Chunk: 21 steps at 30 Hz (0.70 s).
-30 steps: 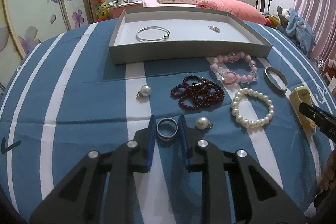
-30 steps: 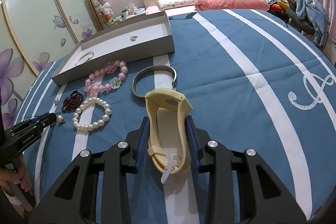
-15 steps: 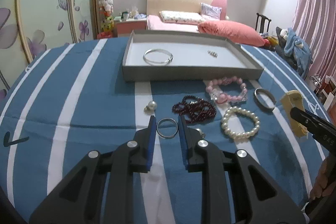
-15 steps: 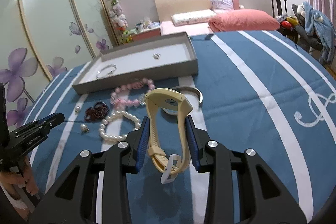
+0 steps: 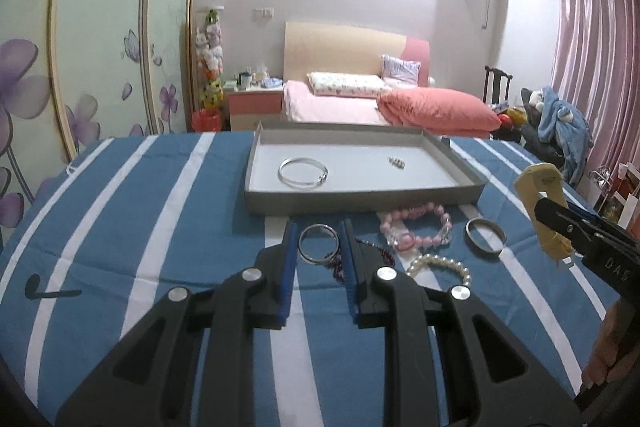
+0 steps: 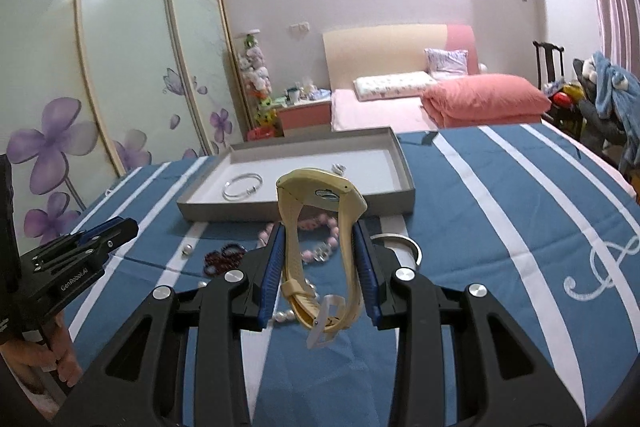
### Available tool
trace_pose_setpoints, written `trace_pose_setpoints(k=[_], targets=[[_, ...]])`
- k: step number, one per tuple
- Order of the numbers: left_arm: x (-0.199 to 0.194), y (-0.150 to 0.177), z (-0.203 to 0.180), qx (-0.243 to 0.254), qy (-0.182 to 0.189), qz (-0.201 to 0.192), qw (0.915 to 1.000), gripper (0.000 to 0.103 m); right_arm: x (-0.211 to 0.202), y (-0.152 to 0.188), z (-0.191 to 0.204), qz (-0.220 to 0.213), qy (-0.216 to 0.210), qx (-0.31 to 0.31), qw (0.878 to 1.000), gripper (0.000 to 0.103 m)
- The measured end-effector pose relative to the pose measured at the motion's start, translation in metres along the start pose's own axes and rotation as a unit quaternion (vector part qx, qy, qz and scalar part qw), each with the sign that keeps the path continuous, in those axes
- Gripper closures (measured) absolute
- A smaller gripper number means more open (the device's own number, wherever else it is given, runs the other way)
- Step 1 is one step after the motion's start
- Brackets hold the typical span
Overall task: Organize jewelry
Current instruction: 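Place the cream band and silver ring into the grey tray, opening both grippers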
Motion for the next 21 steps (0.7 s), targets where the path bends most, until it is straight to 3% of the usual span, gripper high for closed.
trace_pose_setpoints(k=[10, 21], targets=[[-0.009, -0.007, 0.002, -0.009, -0.001, -0.031, 0.9995, 0.081, -0.004, -0.009, 0.01, -0.029, -0.01, -0.022, 0.999, 0.067], [-0.008, -0.012, 0.003, -0.012, -0.001, -0.037, 0.9992, 0.081, 0.0, -0.013, 0.013, -0.032, -0.014, -0.028, 0.999, 0.067]])
Point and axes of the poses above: each gripper's, at about its wrist camera, not at the fingertips, and x roughly the way its jaws point, z to its left, y to its underside, the point moved 4 cm from there along x, roughly the way its jaws point, and after that the axes turned 14 degrees about -y, right-handed, at the moved point
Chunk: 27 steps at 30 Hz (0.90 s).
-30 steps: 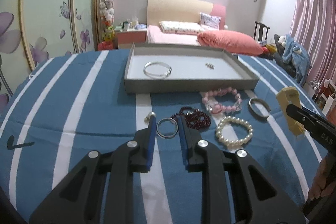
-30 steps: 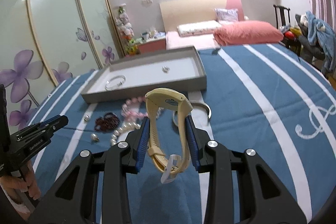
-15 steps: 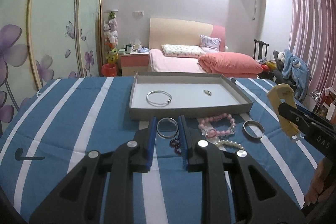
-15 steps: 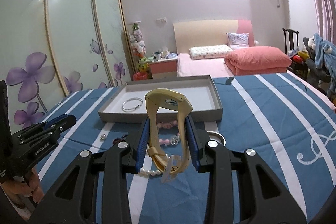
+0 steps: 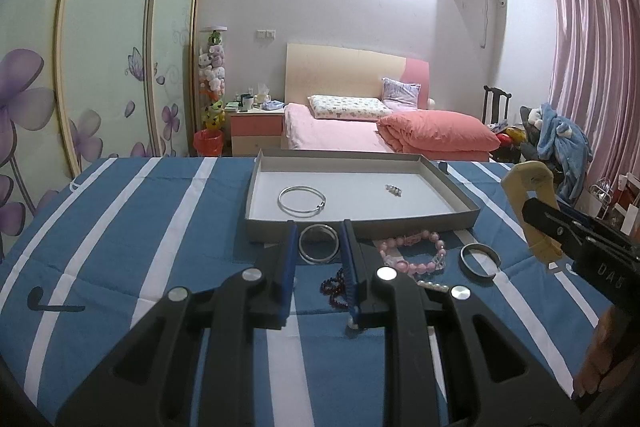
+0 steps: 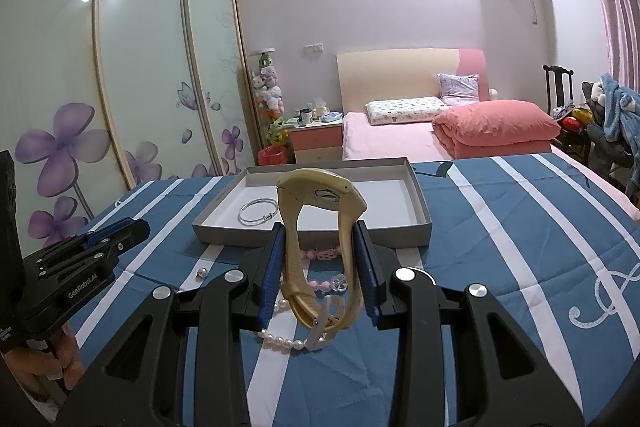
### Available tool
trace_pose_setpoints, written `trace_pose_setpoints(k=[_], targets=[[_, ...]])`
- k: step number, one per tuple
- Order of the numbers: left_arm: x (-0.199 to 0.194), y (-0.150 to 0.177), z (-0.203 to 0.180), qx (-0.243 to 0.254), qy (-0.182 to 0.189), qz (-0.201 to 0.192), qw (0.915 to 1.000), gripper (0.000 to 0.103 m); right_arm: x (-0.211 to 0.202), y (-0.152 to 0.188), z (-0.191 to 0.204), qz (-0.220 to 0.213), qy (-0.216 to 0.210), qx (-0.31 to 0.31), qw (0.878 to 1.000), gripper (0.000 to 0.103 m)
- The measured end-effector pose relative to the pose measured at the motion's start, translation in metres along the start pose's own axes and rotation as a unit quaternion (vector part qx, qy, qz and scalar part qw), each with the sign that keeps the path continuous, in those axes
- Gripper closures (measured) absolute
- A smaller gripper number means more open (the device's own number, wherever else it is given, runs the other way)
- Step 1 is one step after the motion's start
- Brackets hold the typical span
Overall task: Organize jewelry
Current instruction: 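Place the cream band and silver ring into the grey tray, opening both grippers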
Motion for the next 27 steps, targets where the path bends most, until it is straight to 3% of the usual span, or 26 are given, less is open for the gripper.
trace_pose_setpoints(k=[15, 27], targets=[[0.037, -0.039, -0.005, 0.005, -0.007, -0.015, 0.9999, 0.081, 0.028, -0.036, -0.005, -0.024, 0.004, -0.021, 0.999, 0.067], [0.101, -0.07, -0.02, 0.004, -0.014, -0.024, 0.9996, 0.081, 0.09, -0.055, -0.025, -0.012, 0.022, -0.024, 0.999, 0.067]])
Point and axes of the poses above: each gripper's, at about its wrist camera, not at the fingertips, and x roughly the way its jaws point, z to its left, y to its underside, the point moved 4 cm from there along x, roughly the way its jaws point, and after that the axes turned 14 degrees about -y, right-handed, at the moved point
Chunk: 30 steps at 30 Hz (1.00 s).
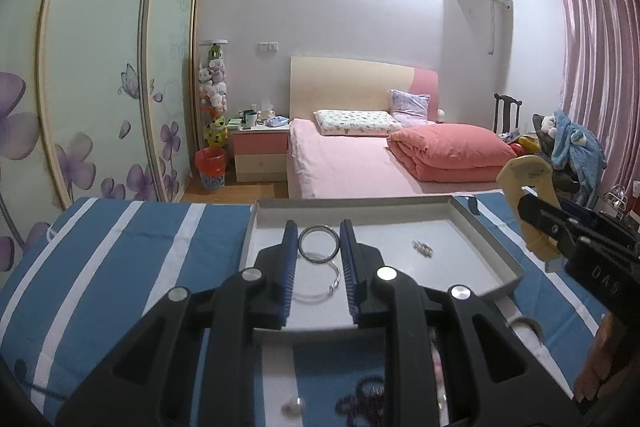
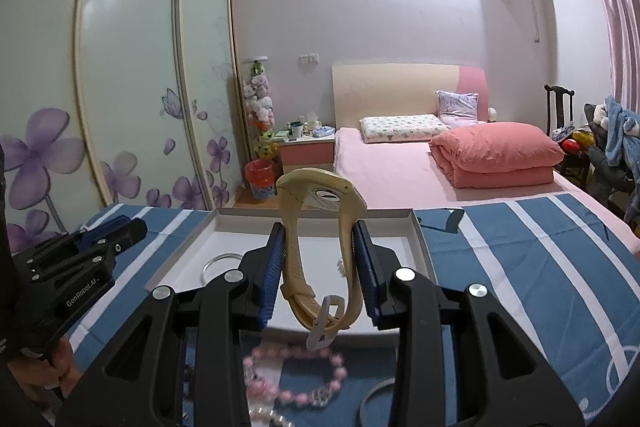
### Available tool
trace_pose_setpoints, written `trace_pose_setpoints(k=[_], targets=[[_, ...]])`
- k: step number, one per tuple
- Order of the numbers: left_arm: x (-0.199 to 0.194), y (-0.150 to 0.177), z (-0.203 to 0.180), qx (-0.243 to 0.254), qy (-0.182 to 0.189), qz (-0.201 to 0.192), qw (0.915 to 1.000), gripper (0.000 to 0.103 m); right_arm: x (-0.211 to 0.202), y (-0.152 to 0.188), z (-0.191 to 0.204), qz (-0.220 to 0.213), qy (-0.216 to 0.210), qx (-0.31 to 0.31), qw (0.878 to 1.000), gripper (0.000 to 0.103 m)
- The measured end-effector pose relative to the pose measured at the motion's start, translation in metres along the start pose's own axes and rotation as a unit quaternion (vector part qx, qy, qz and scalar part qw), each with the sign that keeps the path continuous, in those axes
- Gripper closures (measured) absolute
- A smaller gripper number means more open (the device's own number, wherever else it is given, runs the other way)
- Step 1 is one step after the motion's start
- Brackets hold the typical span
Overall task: Organize jewelry
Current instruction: 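Place the cream band and silver ring into the grey tray, opening both grippers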
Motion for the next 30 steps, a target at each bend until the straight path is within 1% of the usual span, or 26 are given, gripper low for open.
trace_pose_setpoints(k=[3, 6, 9, 16, 17, 20, 23, 25, 26, 27, 30], targets=[[0.016, -0.002, -0.003, -0.001, 0.001, 0.004, 1.0, 0.081, 0.016, -0.001, -0.004, 0.006, 0.002, 0.002, 1.0, 0.067], [0.034, 0.0, -0.008, -0.001, 0.004, 0.016, 0.9999, 0.081, 0.032, 0.002, -0.008, 0.019, 0.0, 0.013, 1.0, 0.067], [0.05, 0.002, -0.01, -0.001, 0.005, 0.028, 0.9996, 0.081, 0.05, 0.009, -0.015, 0.042, -0.001, 0.03, 0.999, 0.067], [0.08, 0.01, -0.013, -0.001, 0.008, 0.053, 0.9986, 0.081, 0.077, 0.027, -0.027, 0.091, 0.003, 0.055, 0.994, 0.067], [0.083, 0.011, -0.014, -0.001, 0.008, 0.056, 0.9984, 0.081, 0.079, 0.028, -0.028, 0.095, 0.004, 0.056, 0.994, 0.066], [0.089, 0.015, -0.015, 0.0, 0.008, 0.062, 0.998, 0.081, 0.084, 0.031, -0.03, 0.106, 0.009, 0.057, 0.993, 0.057], [0.093, 0.018, -0.018, 0.0, 0.009, 0.068, 0.9977, 0.08, 0.085, 0.033, -0.029, 0.111, 0.01, 0.058, 0.992, 0.053], [0.095, 0.019, -0.017, 0.0, 0.008, 0.07, 0.9975, 0.075, 0.085, 0.032, -0.03, 0.11, 0.009, 0.058, 0.992, 0.05], [0.095, 0.02, -0.017, 0.0, 0.007, 0.069, 0.9976, 0.069, 0.085, 0.032, -0.031, 0.109, 0.008, 0.06, 0.992, 0.048], [0.095, 0.02, -0.017, -0.001, 0.005, 0.069, 0.9976, 0.066, 0.084, 0.031, -0.031, 0.106, 0.008, 0.061, 0.992, 0.047], [0.094, 0.019, -0.016, -0.003, 0.003, 0.07, 0.9975, 0.066, 0.082, 0.03, -0.031, 0.103, 0.006, 0.062, 0.993, 0.047]])
Point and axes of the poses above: each gripper's, at about its wrist camera, not at the fingertips, and x roughly the way its jaws point, z to its left, y to its underside, the point moved 4 cm from there along x, roughly the way its jaws point, and after that the axes turned 14 degrees about -y, right-handed, at the moved point
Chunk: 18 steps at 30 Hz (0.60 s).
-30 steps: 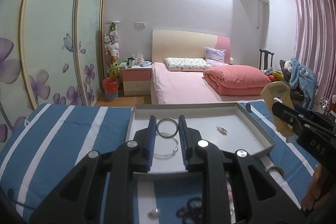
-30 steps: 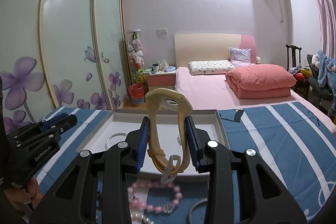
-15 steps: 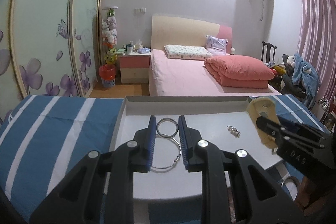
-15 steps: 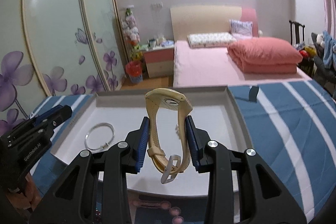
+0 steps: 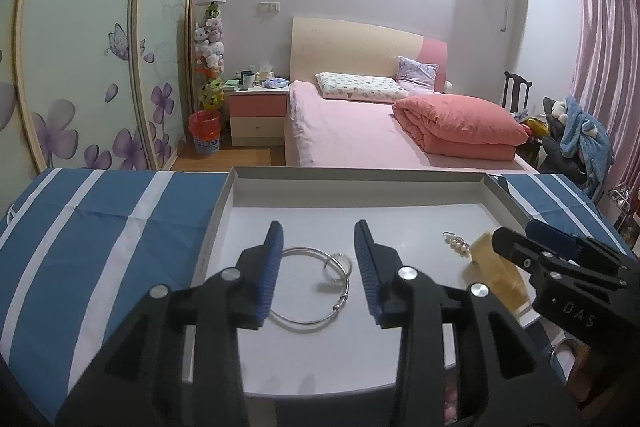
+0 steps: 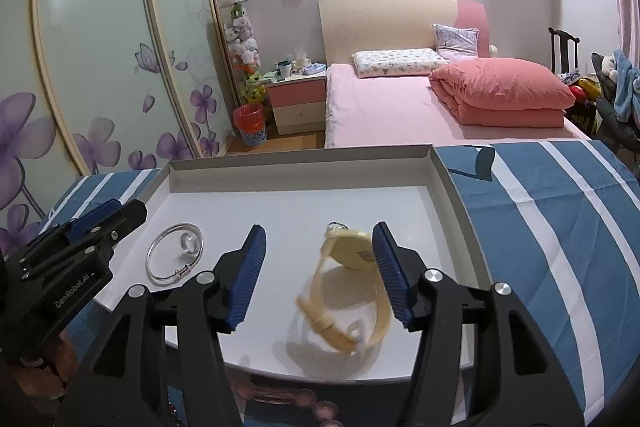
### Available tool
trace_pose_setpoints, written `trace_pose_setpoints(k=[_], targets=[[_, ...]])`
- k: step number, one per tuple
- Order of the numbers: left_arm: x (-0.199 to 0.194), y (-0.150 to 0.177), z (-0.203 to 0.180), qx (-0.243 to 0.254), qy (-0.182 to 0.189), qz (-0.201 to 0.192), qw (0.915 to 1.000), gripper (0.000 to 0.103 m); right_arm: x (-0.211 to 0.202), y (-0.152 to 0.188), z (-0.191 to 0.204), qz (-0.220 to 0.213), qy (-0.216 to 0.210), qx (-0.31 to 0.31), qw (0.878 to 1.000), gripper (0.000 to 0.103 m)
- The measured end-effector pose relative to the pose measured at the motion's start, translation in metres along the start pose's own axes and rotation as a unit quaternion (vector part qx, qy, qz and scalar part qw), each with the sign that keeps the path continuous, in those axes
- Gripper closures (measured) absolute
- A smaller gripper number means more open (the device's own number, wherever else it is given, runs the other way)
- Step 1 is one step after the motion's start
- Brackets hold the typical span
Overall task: Organize jewelry
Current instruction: 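Place the cream band and silver ring into the grey tray, opening both grippers, then withdraw both grippers from the tray back over the bed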
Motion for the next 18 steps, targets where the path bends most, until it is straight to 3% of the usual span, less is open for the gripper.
trace_pose_setpoints(k=[9, 18], targets=[[-0.021, -0.009, 0.02, -0.017, -0.015, -0.015, 0.9996, 0.066, -0.023, -0.007, -0.002, -0.02, 0.002, 0.0, 1.0, 0.047], [-0.078, 0.003, 0.047, -0.029, -0.018, -0.027, 0.999, 0.064, -0.074, 0.008, 0.0, -0.033, 0.0, -0.003, 0.999, 0.047]])
Point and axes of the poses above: each gripper's, at about its wrist camera, not at the fingertips, and x roughly the way its jaws point, z to its left, y to its underside, the point moved 4 cm from there along x, roughly the way its jaws point, and after that the axes turned 14 degrees about -y, right-handed, at the moved point
